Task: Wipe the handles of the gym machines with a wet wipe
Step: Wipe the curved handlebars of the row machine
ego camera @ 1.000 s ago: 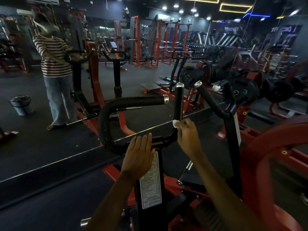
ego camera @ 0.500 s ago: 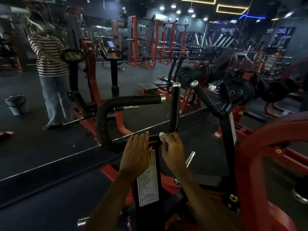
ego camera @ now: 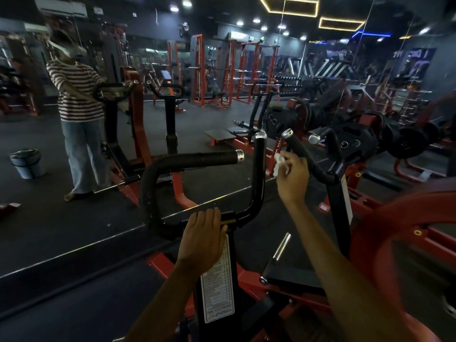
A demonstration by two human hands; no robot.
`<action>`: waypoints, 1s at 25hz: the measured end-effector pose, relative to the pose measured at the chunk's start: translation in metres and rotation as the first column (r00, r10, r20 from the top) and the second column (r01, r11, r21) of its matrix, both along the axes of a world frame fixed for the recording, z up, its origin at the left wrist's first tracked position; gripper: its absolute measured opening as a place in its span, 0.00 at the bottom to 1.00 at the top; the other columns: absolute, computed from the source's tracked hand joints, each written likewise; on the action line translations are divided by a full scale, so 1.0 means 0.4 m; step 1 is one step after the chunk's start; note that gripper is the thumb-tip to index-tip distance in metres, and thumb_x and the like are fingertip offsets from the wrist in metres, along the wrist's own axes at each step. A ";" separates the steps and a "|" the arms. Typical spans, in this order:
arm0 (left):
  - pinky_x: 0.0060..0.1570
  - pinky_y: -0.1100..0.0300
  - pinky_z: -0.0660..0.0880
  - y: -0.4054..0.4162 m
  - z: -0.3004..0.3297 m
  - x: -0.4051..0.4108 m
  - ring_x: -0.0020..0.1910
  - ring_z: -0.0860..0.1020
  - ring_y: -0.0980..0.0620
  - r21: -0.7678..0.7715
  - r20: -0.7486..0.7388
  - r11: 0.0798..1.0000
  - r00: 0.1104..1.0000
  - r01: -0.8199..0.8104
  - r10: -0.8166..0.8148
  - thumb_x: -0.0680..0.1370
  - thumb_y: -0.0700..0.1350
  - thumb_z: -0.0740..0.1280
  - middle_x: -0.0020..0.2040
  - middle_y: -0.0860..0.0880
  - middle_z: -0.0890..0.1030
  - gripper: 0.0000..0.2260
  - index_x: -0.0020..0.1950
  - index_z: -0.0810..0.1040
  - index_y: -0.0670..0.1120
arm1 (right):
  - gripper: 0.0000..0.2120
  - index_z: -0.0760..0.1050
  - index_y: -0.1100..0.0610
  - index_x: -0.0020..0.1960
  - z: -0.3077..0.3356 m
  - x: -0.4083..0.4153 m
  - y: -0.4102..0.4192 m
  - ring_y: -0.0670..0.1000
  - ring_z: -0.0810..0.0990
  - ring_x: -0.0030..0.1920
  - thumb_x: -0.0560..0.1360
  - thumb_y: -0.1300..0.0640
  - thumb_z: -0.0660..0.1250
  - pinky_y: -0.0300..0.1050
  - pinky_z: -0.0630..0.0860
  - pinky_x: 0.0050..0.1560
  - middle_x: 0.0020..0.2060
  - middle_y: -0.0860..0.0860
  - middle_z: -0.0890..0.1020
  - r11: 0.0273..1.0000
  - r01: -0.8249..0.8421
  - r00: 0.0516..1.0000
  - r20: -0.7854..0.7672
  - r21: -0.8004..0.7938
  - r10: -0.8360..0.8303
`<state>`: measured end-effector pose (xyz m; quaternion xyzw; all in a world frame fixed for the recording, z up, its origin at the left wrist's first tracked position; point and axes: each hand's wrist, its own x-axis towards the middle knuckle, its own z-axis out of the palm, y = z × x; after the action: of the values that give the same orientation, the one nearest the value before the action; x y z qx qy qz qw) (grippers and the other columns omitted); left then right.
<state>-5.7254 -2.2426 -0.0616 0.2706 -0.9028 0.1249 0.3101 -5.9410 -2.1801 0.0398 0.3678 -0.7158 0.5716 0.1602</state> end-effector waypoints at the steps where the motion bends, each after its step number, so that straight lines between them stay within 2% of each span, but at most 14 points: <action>1: 0.52 0.49 0.78 -0.005 0.003 -0.006 0.48 0.80 0.45 -0.007 0.001 1.000 1.000 0.006 -0.006 0.79 0.51 0.52 0.51 0.42 0.81 0.23 0.60 0.78 0.37 | 0.10 0.76 0.63 0.58 0.023 -0.029 -0.017 0.54 0.77 0.52 0.78 0.62 0.62 0.23 0.68 0.45 0.58 0.61 0.73 1.000 -0.003 1.000 0.012 0.009 0.003; 4: 0.53 0.48 0.78 -0.009 -0.008 -0.012 0.48 0.80 0.45 -0.013 -0.016 1.000 1.000 0.008 -0.008 0.79 0.51 0.52 0.52 0.42 0.81 0.23 0.61 0.77 0.37 | 0.09 0.78 0.65 0.52 0.074 -0.091 -0.071 0.44 0.73 0.48 0.75 0.68 0.61 0.16 0.63 0.42 0.56 0.62 0.76 1.000 -0.007 0.999 0.043 -0.018 0.008; 6: 0.55 0.47 0.76 -0.010 -0.018 -0.010 0.50 0.78 0.45 -0.032 -0.021 0.999 1.000 0.006 -0.007 0.79 0.51 0.52 0.53 0.43 0.80 0.24 0.64 0.75 0.37 | 0.09 0.78 0.65 0.52 0.088 -0.114 -0.105 0.47 0.76 0.51 0.75 0.69 0.62 0.17 0.64 0.41 0.55 0.60 0.78 0.998 -0.051 0.995 0.080 -0.033 0.053; 8: 0.56 0.47 0.75 -0.012 -0.021 -0.011 0.51 0.78 0.45 -0.060 -0.011 0.998 1.000 0.009 -0.010 0.80 0.51 0.52 0.54 0.43 0.79 0.24 0.66 0.73 0.37 | 0.09 0.78 0.64 0.53 0.089 -0.122 -0.127 0.47 0.78 0.46 0.75 0.69 0.63 0.19 0.67 0.39 0.52 0.58 0.80 0.994 -0.106 0.987 0.117 -0.022 0.108; 11: 0.56 0.47 0.76 -0.015 -0.020 -0.015 0.51 0.78 0.44 -0.074 -0.011 0.997 1.000 0.009 -0.010 0.80 0.51 0.52 0.56 0.42 0.79 0.24 0.67 0.72 0.37 | 0.09 0.78 0.65 0.53 0.082 -0.122 -0.138 0.36 0.77 0.37 0.74 0.70 0.64 0.19 0.67 0.35 0.48 0.56 0.81 0.986 -0.165 0.976 0.137 -0.028 0.167; 14: 0.55 0.47 0.76 -0.015 -0.023 -0.015 0.50 0.78 0.44 -0.065 -0.025 0.998 1.000 0.013 -0.015 0.80 0.50 0.52 0.55 0.43 0.79 0.24 0.68 0.72 0.37 | 0.08 0.78 0.68 0.51 0.073 -0.121 -0.135 0.26 0.75 0.35 0.74 0.71 0.65 0.19 0.66 0.34 0.48 0.55 0.80 0.976 -0.212 0.965 0.147 -0.055 0.218; 16: 0.55 0.47 0.76 -0.015 -0.023 -0.013 0.50 0.77 0.45 -0.070 -0.022 0.997 1.000 0.014 -0.016 0.80 0.50 0.51 0.55 0.42 0.79 0.24 0.68 0.71 0.36 | 0.06 0.78 0.68 0.50 0.067 -0.120 -0.128 0.27 0.75 0.35 0.74 0.71 0.65 0.19 0.67 0.34 0.48 0.56 0.80 0.973 -0.223 0.963 0.146 -0.054 0.228; 21: 0.55 0.47 0.75 -0.014 -0.025 -0.015 0.50 0.77 0.44 -0.088 -0.009 0.996 1.000 0.006 -0.006 0.81 0.50 0.51 0.56 0.42 0.79 0.24 0.68 0.71 0.36 | 0.06 0.78 0.61 0.48 0.023 -0.111 -0.115 0.39 0.78 0.41 0.73 0.68 0.67 0.23 0.71 0.38 0.49 0.55 0.82 0.971 -0.238 0.950 0.200 -0.035 0.240; 25: 0.56 0.47 0.75 -0.014 -0.023 -0.013 0.52 0.77 0.43 -0.081 -0.012 0.997 1.000 0.008 -0.009 0.80 0.50 0.51 0.57 0.41 0.79 0.24 0.68 0.72 0.36 | 0.05 0.79 0.63 0.47 -0.019 -0.092 -0.092 0.35 0.78 0.38 0.73 0.69 0.67 0.23 0.71 0.38 0.45 0.53 0.82 0.972 -0.231 0.953 0.192 -0.049 0.236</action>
<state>-5.7305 -2.2482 -0.0710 0.2547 -0.8962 0.1583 0.3268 -5.9779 -2.2170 0.0322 0.3893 -0.6723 0.6292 0.0250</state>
